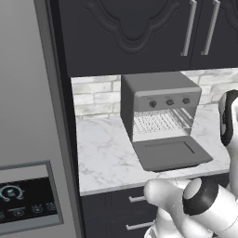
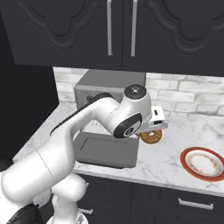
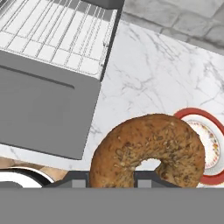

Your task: Pick up the bagel from the plate, place it on the toaster oven rack, close the door, and set the timer.

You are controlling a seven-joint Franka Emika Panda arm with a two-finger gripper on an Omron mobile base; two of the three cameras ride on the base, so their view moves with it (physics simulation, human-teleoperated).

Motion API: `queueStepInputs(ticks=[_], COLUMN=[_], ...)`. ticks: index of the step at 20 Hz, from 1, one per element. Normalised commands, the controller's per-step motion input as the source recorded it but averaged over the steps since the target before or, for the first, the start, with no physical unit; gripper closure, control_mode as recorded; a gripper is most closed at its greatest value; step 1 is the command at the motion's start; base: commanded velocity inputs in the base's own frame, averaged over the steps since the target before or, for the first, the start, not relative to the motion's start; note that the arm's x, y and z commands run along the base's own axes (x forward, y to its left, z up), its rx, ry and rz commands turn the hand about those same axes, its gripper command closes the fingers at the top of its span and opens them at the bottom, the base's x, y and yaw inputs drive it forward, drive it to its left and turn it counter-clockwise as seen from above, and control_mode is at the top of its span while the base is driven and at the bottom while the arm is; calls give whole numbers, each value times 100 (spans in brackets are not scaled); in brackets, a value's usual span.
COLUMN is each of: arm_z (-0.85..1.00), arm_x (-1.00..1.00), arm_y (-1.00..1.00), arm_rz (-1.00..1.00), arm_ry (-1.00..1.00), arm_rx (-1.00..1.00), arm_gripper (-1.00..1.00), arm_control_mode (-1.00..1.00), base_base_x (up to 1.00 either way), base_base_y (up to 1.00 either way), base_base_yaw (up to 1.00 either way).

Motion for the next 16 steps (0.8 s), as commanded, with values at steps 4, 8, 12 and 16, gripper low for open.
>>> queueStepInputs(ticks=[4,8,12,16], arm_z=[27,30,28,21], arm_x=[1,0,0,0], arm_y=[65,58,63,63], arm_rz=[0,0,0,0], arm_ry=[1,1,0,0], arm_rx=[0,0,0,-1], arm_gripper=[100,100,100,100], arm_control_mode=[-100,-100,-100,-100], base_base_x=[0,0,0,0], base_base_y=[0,0,0,0], base_base_yaw=[0,0,0,0])
